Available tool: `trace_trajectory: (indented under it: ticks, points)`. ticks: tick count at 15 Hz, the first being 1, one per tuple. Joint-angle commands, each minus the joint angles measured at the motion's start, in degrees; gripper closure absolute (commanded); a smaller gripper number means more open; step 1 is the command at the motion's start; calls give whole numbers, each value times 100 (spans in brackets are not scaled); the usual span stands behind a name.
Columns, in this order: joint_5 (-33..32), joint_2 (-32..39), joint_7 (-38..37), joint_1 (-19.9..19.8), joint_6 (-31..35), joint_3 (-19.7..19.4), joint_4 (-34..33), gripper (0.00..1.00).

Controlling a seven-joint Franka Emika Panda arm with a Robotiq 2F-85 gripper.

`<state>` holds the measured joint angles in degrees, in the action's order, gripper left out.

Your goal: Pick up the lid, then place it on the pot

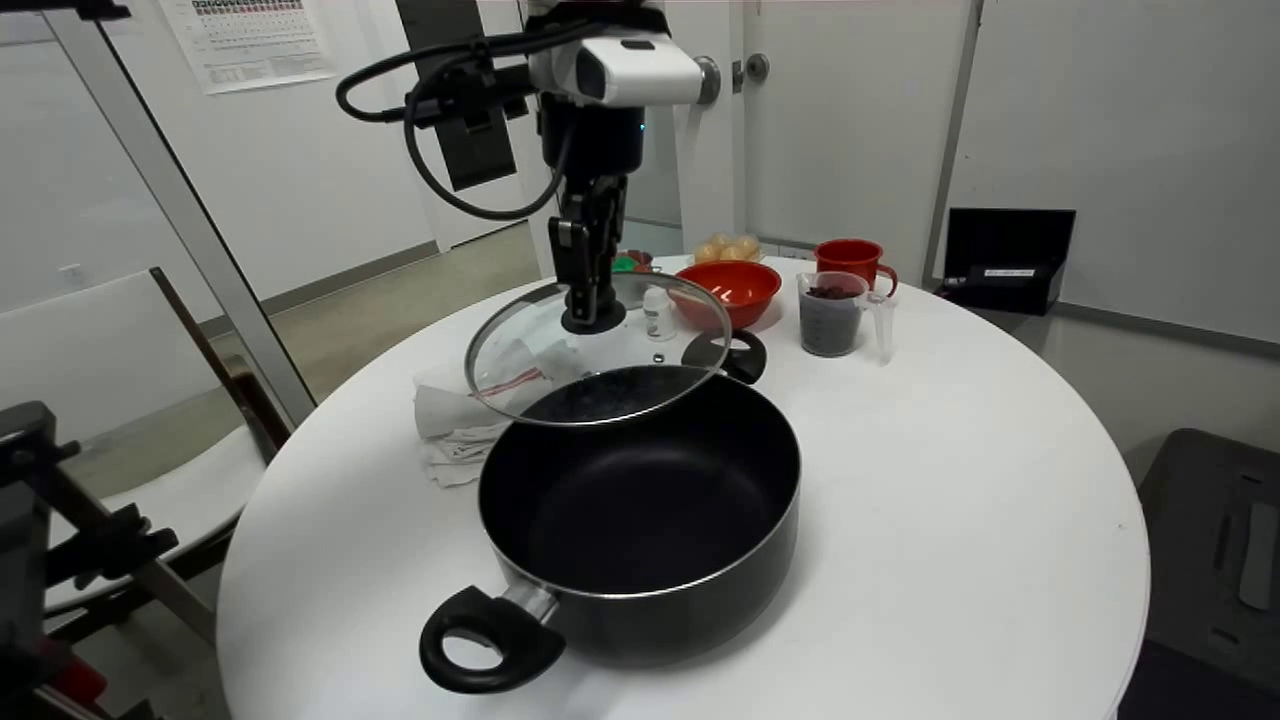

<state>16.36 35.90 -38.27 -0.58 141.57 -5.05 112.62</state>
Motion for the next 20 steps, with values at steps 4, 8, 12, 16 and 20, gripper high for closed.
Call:
trace_trajectory:
  ticks: [4,8,12,16,20]
  points:
    - [413,-225,4,-278,26,-77,266,75]
    - [621,-230,17,-460,33,-111,358,75]
    - [740,-209,11,-590,10,-149,388,75]
    - [837,-178,24,-693,-14,-173,384,75]
    - [904,-168,16,-763,-20,-203,390,75]
